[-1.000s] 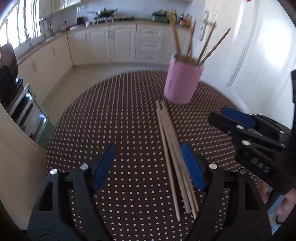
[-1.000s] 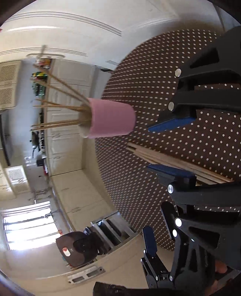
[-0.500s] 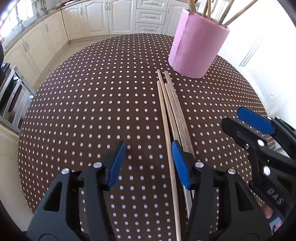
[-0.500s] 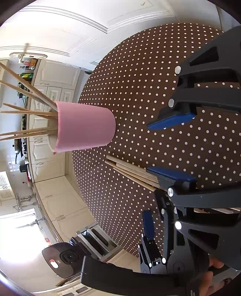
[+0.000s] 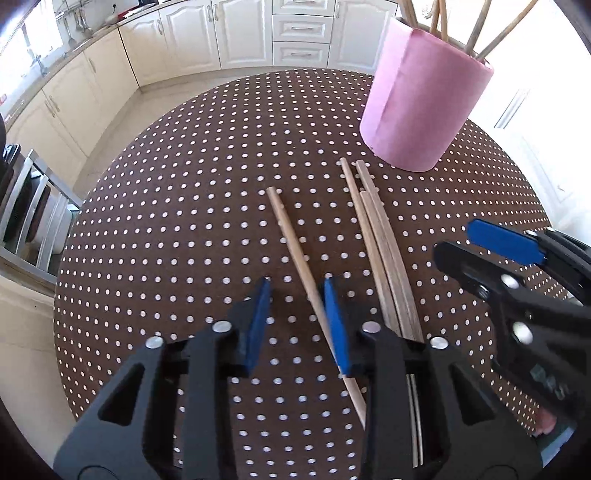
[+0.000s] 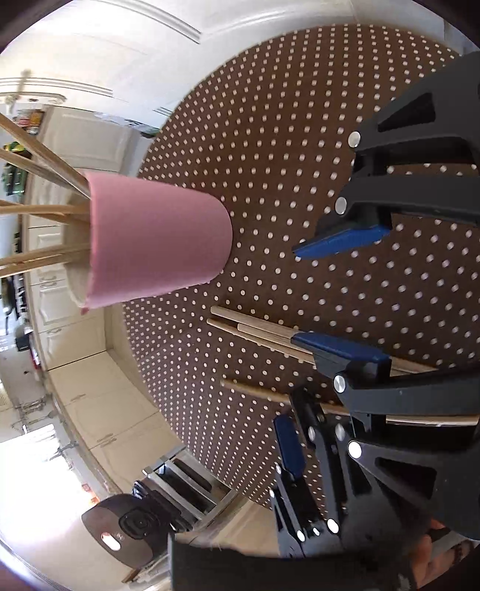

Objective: Organize utensils
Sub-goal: 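Grasp a chopstick with the left tool while the right tool grasps another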

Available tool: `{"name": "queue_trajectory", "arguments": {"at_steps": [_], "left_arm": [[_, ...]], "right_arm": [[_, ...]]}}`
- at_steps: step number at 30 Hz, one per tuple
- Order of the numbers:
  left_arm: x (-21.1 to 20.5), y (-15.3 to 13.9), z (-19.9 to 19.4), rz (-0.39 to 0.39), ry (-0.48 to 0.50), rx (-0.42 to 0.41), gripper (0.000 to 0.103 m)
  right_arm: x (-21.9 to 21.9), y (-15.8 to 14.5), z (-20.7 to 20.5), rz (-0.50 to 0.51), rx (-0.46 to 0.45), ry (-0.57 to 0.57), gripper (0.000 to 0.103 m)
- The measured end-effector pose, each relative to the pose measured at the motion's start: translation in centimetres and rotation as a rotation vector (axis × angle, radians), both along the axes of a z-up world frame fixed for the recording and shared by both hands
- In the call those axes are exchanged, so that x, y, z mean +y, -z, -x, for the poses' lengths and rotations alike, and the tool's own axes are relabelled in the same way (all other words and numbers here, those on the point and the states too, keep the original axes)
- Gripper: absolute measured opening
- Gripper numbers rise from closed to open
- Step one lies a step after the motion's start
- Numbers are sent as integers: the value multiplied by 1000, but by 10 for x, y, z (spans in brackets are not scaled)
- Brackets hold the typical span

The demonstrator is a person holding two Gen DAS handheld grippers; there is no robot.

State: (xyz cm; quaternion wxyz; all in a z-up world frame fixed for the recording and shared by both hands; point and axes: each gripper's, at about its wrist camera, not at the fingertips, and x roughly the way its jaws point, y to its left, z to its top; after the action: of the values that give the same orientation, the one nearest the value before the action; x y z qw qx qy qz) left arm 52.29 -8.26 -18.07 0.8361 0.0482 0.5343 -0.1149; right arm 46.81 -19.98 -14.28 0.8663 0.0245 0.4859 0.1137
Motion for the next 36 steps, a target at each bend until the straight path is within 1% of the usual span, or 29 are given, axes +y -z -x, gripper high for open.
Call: {"name": "queue_trajectory", "arguments": {"at_steps": [1, 4, 6, 7, 10, 13, 15, 21, 24, 26, 27, 29, 31, 32, 33, 36], "left_arm": [[1, 0, -1, 5, 3, 2, 27], [8, -3, -2, 10, 5, 2, 27], [11, -3, -1, 4, 7, -4, 27], [10, -3, -2, 0, 10, -8, 27], [12, -5, 3, 4, 12, -10, 27], [11, -2, -1, 10, 14, -9, 27], [6, 1, -7, 11, 17, -10, 27], [11, 4, -16, 22, 6, -14, 25], [14, 4, -20, 23, 7, -13, 23], [19, 4, -22, 30, 0, -10, 19], [22, 3, -21, 33, -2, -9, 16], [27, 4, -20, 44, -8, -8, 16], [30, 4, -22, 50, -10, -10, 16], [32, 5, -23, 51, -14, -11, 16], [32, 5, -24, 49, -16, -15, 16], [29, 6, -23, 34, -21, -32, 15]], "right_arm": [[3, 2, -5, -7, 17, -2, 38], [13, 5, -11, 26, 33, -10, 32], [20, 7, -13, 59, 43, -13, 25], [23, 8, -14, 78, 37, -13, 25], [23, 8, -15, 65, 42, -10, 24], [21, 5, -18, 46, 38, -1, 23], [25, 8, -20, 87, 51, -12, 23], [26, 10, -25, 62, 65, 0, 23], [34, 11, -30, 72, 76, -11, 23], [43, 13, -34, 69, 89, -22, 23], [47, 15, -35, 84, 96, -31, 22], [50, 16, -36, 118, 81, -36, 20], [50, 16, -39, 124, 77, -40, 19], [50, 16, -40, 126, 73, -35, 15], [49, 17, -40, 130, 67, -30, 8], [47, 19, -40, 112, 50, -23, 6]]}}
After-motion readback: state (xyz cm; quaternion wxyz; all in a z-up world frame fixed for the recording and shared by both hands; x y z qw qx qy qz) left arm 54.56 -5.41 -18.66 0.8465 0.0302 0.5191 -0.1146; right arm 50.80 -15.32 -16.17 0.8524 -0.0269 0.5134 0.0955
